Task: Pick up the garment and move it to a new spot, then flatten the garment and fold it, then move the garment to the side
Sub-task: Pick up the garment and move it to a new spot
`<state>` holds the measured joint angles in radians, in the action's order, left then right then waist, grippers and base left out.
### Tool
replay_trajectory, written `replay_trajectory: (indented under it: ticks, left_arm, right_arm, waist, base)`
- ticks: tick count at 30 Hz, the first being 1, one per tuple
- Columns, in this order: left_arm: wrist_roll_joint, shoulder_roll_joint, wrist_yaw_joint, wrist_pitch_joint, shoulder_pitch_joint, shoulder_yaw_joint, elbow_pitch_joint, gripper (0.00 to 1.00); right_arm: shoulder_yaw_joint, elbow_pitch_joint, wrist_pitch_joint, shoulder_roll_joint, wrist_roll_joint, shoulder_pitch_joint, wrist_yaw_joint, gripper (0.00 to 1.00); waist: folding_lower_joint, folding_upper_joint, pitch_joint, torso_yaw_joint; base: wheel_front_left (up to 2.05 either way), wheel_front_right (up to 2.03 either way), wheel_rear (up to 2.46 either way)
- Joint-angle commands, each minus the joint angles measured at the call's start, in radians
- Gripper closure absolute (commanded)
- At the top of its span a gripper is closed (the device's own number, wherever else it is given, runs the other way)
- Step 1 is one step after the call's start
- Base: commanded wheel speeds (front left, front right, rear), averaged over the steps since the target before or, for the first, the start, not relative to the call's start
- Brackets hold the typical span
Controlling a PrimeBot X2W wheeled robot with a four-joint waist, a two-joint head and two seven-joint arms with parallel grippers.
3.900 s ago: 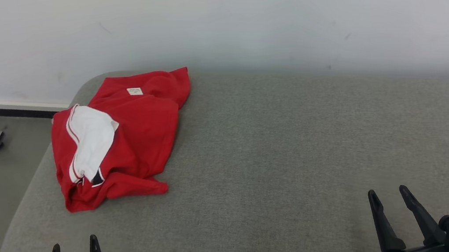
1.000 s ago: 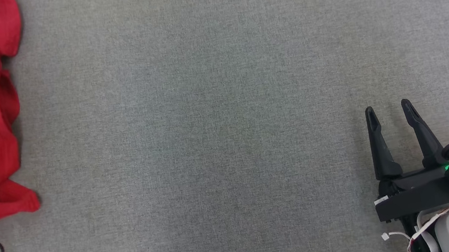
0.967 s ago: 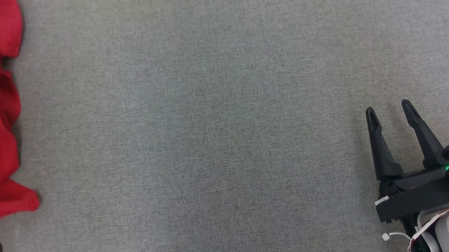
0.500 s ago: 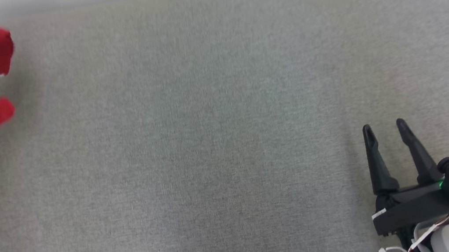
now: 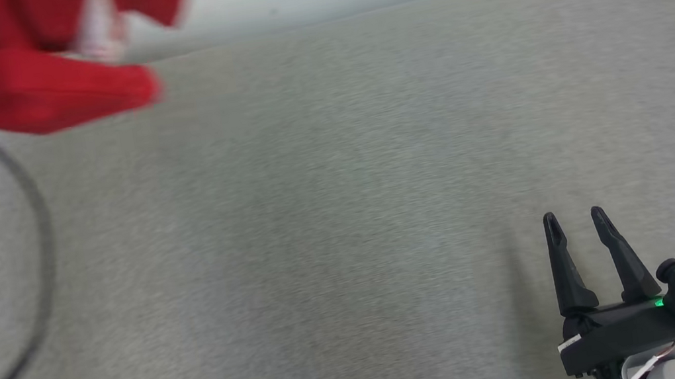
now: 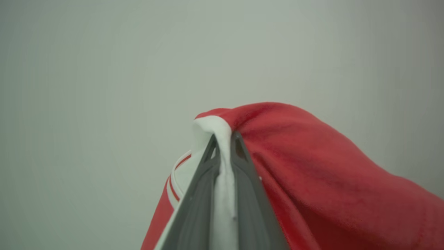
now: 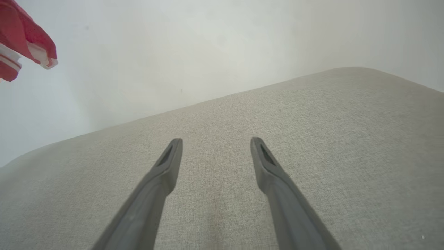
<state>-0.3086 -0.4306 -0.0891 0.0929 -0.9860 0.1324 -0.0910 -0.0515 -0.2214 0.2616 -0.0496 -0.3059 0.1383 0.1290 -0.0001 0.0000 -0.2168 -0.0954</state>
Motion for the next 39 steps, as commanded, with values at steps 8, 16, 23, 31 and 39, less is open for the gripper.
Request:
replay_trajectory:
  ticks: [8, 16, 23, 31, 39]
  left_arm:
    - [-0.026, 0.133, 0.020, 0.014, 0.064, 0.107, 0.044, 1.00]
    - [-0.036, 0.222, 0.050, -0.025, 0.234, 0.182, 0.011, 1.00]
    - [-0.061, 0.262, 0.058, -0.091, 0.432, 0.232, -0.101, 1.00]
    - [-0.047, 0.276, 0.032, -0.172, 0.502, 0.283, -0.299, 0.25]
    - [-0.042, 0.275, 0.037, -0.296, 0.475, 0.268, -0.275, 0.00]
  right_arm:
    - [-0.006, 0.005, 0.003, -0.001, -0.010, -0.033, 0.003, 0.00]
    - [-0.001, 0.012, 0.003, -0.001, 0.001, -0.044, 0.003, 0.00]
    - [0.002, 0.016, 0.003, -0.001, 0.009, -0.040, 0.003, 0.00]
    - [-0.011, 0.011, 0.003, -0.001, 0.022, -0.023, 0.003, 0.00]
    - [0.006, 0.004, 0.003, -0.002, 0.045, -0.050, 0.003, 0.00]
  waist:
    - [0.0001, 0.0000, 0.038, -0.151]
    - [0.0001, 0.0000, 0.026, -0.196]
    - [0.0001, 0.0000, 0.007, -0.202]
    - [0.0001, 0.0000, -0.003, -0.177]
    - [0.0001, 0.0000, 0.061, -0.096]
  base:
    - [0.00, 0.00, 0.00]
    - [0.00, 0.00, 0.00]
    - [0.00, 0.00, 0.00]
    - [0.00, 0.00, 0.00]
    - [0.00, 0.00, 0.00]
